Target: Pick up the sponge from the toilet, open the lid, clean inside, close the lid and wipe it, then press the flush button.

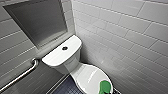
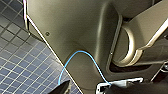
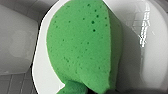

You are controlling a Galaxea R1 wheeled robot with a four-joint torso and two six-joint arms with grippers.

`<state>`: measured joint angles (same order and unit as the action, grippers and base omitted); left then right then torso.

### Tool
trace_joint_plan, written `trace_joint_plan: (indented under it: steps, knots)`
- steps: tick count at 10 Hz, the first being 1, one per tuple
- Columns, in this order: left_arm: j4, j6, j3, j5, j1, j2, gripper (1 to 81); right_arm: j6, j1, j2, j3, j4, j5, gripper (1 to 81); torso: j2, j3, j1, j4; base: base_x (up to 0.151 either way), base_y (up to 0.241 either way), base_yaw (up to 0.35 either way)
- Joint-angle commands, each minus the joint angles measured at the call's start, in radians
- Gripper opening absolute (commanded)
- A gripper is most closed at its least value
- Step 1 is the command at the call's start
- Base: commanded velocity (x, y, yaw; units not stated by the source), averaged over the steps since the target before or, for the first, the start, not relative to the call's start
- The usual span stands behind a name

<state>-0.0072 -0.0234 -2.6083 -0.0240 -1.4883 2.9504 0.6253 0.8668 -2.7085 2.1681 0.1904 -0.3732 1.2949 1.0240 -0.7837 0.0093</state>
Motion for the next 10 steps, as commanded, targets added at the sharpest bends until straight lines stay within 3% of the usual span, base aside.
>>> trace_joint_plan:
  steps: [1, 5, 8, 10]
  knots:
    - [-0.004, 0.005, 0.005, 0.078, -0.022, -0.005, 81.1, 0.001, -0.103, 0.249, -0.341, 0.05, 0.027, 1.0, 0.0, 0.0, 0.0, 0.0, 0.0, 0.0, 0.0]
    - [0.001, 0.007, 0.019, 0.019, -0.011, 0.001, 81.1, 0.004, -0.048, 0.46, -0.544, 0.055, 0.033, 1.0, 0.0, 0.001, 0.0, 0.0, 0.0, 0.0, 0.0]
    - [0.004, 0.007, 0.063, 0.027, 0.016, -0.019, 81.1, 0.005, 0.116, 0.542, -0.539, 0.055, 0.02, 1.0, 0.0, 0.001, 0.0, 0.0, 0.0, 0.0, 0.0]
    - [0.006, 0.006, 0.17, 0.032, 0.041, -0.075, 81.1, 0.008, 0.235, 0.56, -0.501, 0.055, -0.018, 1.0, 0.0, 0.001, 0.0, 0.0, 0.0, 0.0, 0.0]
